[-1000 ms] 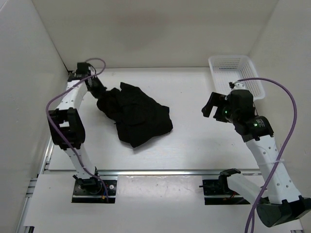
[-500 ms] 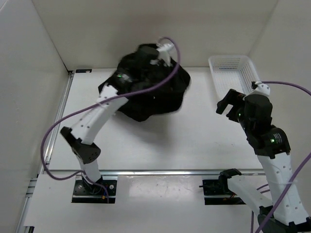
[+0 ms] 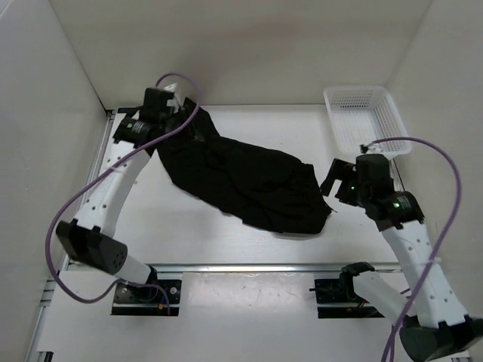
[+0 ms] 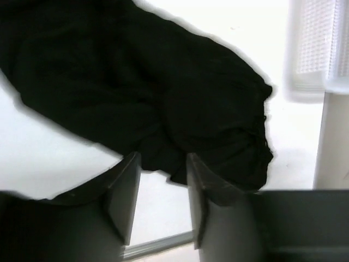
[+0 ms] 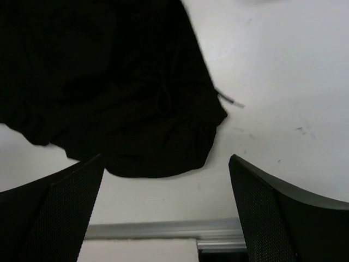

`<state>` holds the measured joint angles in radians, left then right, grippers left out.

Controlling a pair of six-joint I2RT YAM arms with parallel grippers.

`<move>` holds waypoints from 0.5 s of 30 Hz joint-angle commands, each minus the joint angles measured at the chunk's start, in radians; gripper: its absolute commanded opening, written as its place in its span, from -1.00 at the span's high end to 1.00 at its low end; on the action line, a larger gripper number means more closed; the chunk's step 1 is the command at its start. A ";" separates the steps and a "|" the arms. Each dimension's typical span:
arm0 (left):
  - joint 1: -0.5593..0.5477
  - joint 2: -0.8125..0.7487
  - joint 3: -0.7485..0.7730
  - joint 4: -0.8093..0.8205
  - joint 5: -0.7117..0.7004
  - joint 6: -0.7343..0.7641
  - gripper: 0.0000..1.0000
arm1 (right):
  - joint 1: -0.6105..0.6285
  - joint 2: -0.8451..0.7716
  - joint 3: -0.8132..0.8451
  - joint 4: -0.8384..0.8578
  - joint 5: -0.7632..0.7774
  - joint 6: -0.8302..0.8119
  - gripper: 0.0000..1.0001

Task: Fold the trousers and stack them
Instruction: Flatten the trousers out

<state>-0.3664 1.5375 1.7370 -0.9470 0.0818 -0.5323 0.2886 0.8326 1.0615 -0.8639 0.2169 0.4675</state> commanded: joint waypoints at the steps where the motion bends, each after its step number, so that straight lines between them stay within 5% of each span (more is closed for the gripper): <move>1: 0.114 -0.092 -0.178 0.042 0.005 -0.031 -0.08 | -0.006 0.068 -0.076 0.012 -0.186 0.037 -0.99; 2: 0.195 -0.093 -0.276 0.060 0.063 -0.031 -0.40 | -0.006 0.103 -0.115 0.012 -0.203 0.049 -0.99; 3: 0.237 -0.093 -0.321 0.077 0.094 -0.031 -0.99 | -0.006 0.120 -0.135 0.031 -0.220 0.074 -0.99; 12: 0.356 0.113 -0.517 0.221 0.222 -0.003 -0.99 | -0.330 0.099 -0.539 0.327 -0.649 0.184 -0.99; 15: 0.356 0.177 -0.527 0.260 0.256 -0.003 -0.99 | -0.353 0.156 -0.554 0.437 -0.691 0.206 -0.99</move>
<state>-0.0216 1.7149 1.2079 -0.7700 0.2592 -0.5461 -0.0441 0.9562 0.4995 -0.6056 -0.3149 0.6338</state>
